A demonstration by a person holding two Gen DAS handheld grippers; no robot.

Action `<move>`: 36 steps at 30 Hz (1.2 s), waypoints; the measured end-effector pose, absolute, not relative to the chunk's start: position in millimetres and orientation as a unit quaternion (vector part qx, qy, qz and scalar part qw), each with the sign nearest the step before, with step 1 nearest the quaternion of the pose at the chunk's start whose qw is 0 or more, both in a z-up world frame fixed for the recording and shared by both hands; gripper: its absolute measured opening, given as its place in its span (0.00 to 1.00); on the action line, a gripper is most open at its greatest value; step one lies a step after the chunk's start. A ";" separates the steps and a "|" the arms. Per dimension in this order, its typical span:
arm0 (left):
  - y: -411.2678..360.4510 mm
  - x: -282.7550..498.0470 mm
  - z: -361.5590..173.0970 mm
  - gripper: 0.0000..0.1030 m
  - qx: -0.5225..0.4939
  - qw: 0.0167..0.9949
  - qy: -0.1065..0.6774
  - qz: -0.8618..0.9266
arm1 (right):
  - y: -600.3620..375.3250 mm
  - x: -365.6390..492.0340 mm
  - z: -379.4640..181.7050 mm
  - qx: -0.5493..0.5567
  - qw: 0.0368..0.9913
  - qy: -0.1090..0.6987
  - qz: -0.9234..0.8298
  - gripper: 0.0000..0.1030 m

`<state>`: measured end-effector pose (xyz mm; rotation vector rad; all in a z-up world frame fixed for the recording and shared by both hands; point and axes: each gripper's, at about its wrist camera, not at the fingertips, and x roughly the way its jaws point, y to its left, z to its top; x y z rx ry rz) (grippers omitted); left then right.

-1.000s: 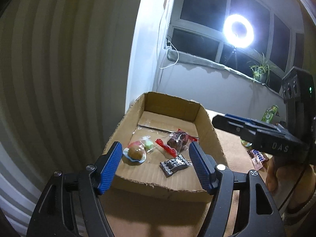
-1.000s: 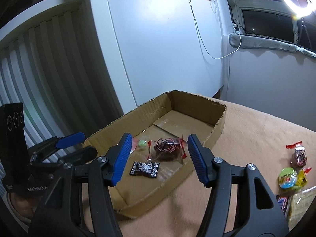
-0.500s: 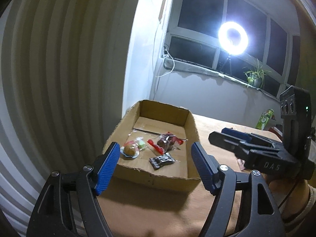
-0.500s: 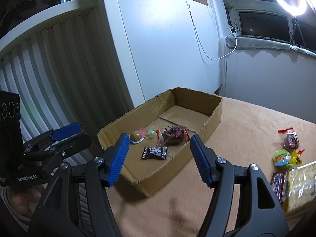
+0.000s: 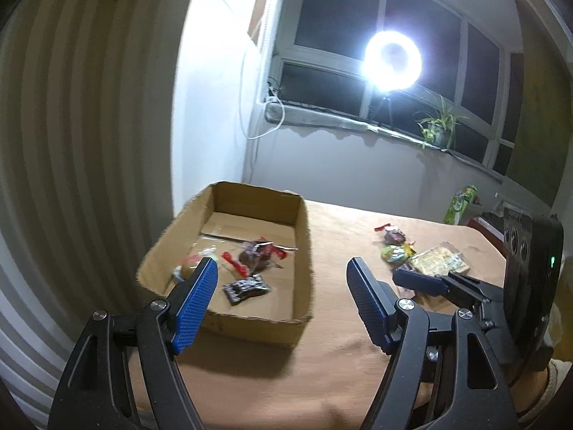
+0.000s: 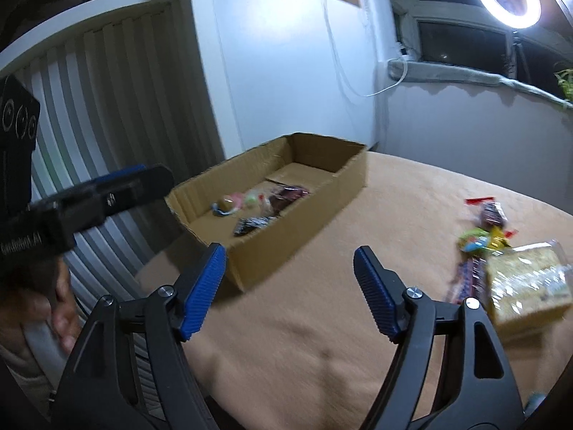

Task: Organize snacks
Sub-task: 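Move both tools back toward the snack pile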

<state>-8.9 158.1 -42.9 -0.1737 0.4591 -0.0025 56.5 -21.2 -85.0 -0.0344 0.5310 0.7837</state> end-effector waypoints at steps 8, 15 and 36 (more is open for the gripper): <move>127.6 -1.4 -43.2 0.73 -0.064 0.968 0.240 -0.031 | -63.5 54.4 -99.9 0.011 0.899 0.270 0.346 0.86; 100.8 5.4 -44.4 0.73 -0.051 0.965 0.252 -0.053 | -89.9 54.3 -109.5 0.015 0.902 0.278 0.329 0.86; 26.7 33.8 -62.8 0.73 -0.004 0.947 0.302 -0.110 | -195.8 61.4 -142.0 0.055 0.919 0.304 0.244 0.86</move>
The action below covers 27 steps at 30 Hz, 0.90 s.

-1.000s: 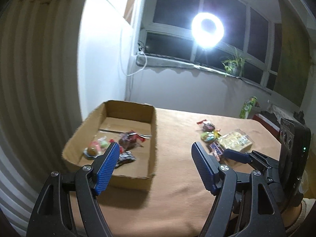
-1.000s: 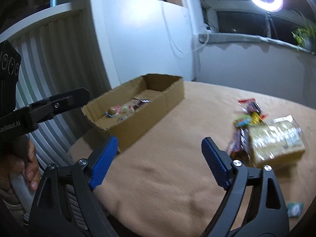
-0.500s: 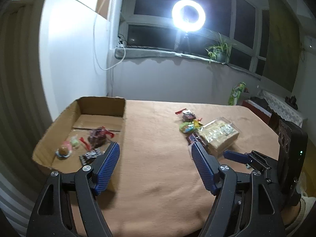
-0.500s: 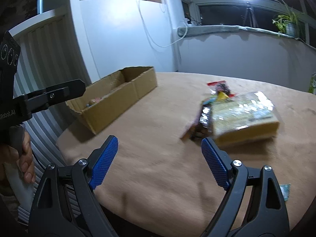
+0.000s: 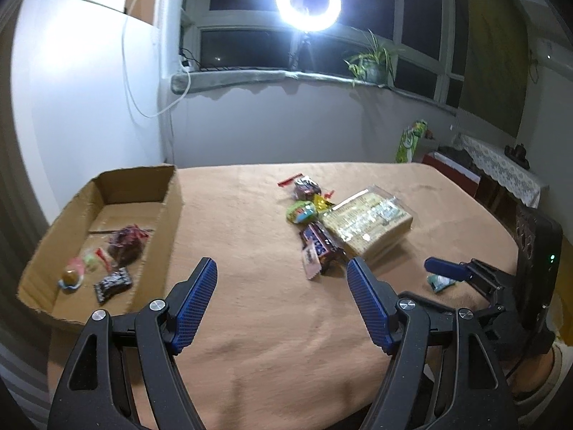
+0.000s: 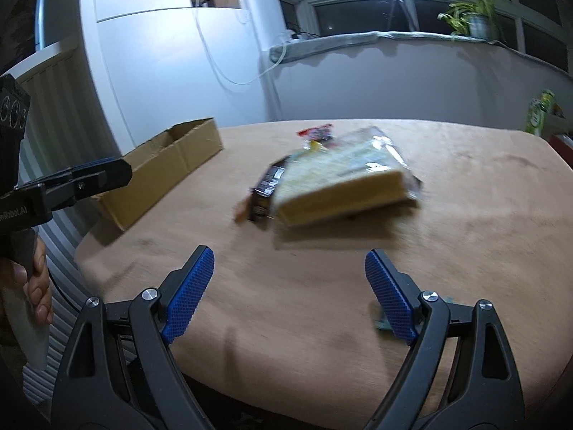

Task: Organize snacks
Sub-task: 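Move both tools back toward the snack pile, then grasp the pink wrapper with the left tool while the right tool grasps the teal packet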

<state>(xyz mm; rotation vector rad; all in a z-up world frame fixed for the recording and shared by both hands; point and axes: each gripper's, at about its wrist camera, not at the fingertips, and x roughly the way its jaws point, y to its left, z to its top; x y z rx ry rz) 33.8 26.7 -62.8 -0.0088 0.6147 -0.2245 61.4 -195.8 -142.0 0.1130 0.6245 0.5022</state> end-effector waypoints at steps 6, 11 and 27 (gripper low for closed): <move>12.3 47.1 -80.0 0.73 0.005 0.938 0.324 -0.119 | -218.0 65.0 -149.5 0.062 0.922 0.309 0.225 0.86; 3.0 63.1 -99.2 0.73 0.018 0.932 0.341 -0.118 | -235.9 65.4 -158.5 0.047 0.927 0.314 0.201 0.86; -10.9 117.9 -135.8 0.57 0.053 0.906 0.401 -0.120 | -241.7 64.9 -169.6 -0.067 0.930 0.299 0.205 0.86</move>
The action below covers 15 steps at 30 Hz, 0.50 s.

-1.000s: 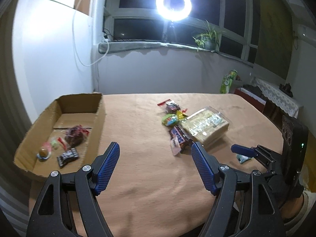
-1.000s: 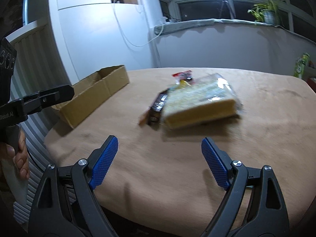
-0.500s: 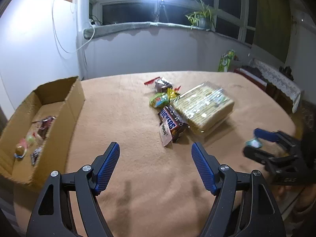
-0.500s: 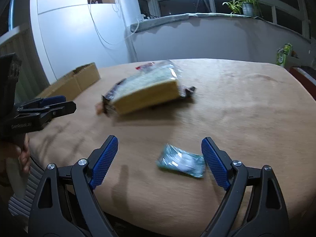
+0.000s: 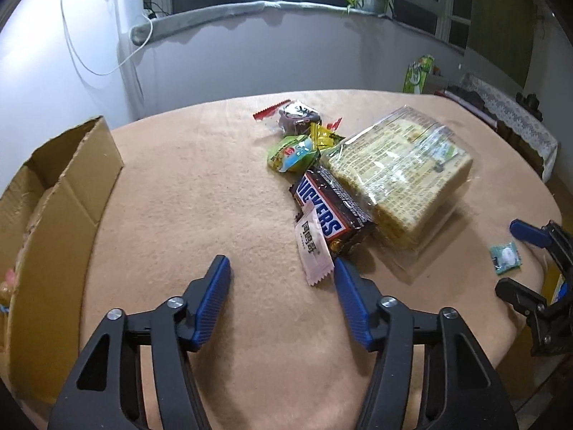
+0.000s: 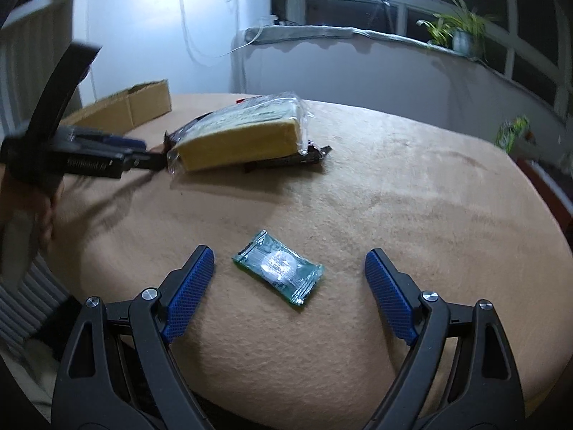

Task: Organize snacks
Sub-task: 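Grasp the pink wrapper with the left tool while the right tool grasps the teal packet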

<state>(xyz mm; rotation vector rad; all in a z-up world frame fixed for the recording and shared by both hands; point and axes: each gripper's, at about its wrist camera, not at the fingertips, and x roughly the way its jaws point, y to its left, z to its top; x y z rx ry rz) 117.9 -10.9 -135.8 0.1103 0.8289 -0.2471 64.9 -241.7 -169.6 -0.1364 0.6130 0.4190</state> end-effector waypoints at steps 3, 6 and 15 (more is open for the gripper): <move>-13.3 122.7 -134.9 0.50 0.061 0.904 0.404 -0.124 | -243.5 69.1 -168.3 -0.072 0.924 0.305 0.221 0.82; -13.1 128.8 -134.1 0.38 0.056 0.902 0.408 -0.129 | -244.7 71.9 -166.3 -0.074 0.919 0.310 0.231 0.62; -7.6 145.5 -133.5 0.05 0.029 0.896 0.418 -0.145 | -237.6 70.3 -163.4 -0.093 0.918 0.307 0.233 0.25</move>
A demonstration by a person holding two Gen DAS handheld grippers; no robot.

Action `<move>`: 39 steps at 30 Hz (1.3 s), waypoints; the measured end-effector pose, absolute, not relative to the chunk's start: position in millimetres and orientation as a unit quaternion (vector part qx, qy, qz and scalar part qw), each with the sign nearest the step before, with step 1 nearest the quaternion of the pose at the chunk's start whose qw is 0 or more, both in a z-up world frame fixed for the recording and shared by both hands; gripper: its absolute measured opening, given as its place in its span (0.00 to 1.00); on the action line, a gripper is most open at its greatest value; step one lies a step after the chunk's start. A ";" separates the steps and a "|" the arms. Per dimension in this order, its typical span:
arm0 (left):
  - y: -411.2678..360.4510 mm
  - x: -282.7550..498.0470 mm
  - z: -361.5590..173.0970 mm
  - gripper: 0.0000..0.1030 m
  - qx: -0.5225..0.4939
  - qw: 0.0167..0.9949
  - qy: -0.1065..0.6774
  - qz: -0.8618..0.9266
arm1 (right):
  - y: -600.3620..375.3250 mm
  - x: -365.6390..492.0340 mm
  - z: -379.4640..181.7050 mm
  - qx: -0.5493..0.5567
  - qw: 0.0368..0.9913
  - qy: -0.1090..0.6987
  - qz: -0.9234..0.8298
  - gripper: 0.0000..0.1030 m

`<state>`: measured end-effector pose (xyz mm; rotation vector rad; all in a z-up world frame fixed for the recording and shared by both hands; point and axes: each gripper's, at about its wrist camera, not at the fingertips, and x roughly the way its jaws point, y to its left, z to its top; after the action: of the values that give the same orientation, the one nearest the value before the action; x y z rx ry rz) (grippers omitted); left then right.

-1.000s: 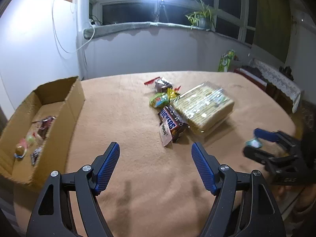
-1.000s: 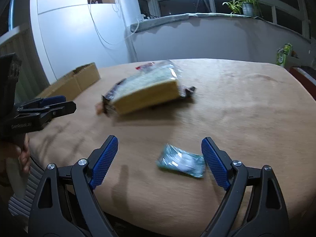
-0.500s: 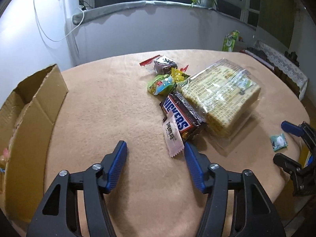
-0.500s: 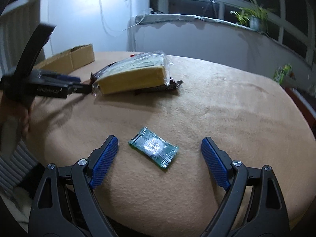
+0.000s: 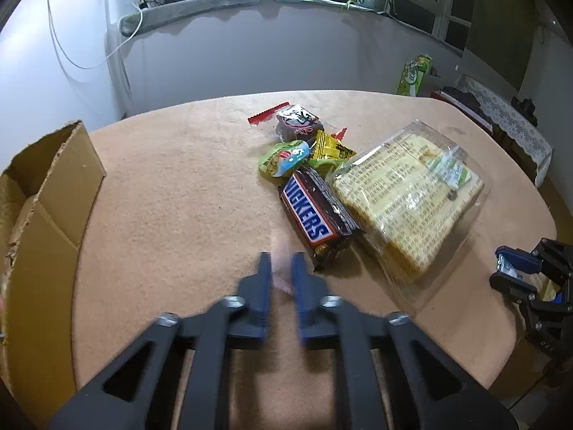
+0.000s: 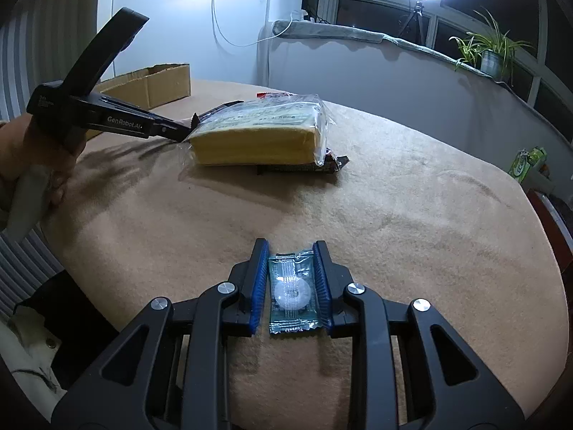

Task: Organize snacks
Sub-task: 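Grasp the pink wrapper with the left tool while the right tool grasps the teal packet, then carry both snacks over the cardboard box and open both tools to drop them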

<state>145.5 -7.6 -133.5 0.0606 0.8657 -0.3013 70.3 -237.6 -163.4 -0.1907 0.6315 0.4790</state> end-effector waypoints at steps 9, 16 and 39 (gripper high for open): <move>8.2 133.6 -127.7 0.04 -0.028 0.898 0.406 -0.167 | -255.1 72.5 -153.0 0.001 0.924 0.301 0.235 0.25; 18.2 98.8 -105.9 0.04 -0.039 0.914 0.375 -0.153 | -262.2 68.4 -138.9 0.048 0.929 0.286 0.228 0.25; 45.1 10.9 -38.7 0.04 -0.006 0.956 0.271 -0.110 | -209.4 27.1 -76.3 -0.004 0.944 0.228 0.240 0.25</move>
<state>10.9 45.1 -38.7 -0.0120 0.5500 -0.2231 27.1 -209.4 -76.3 -0.0076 0.4648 0.4886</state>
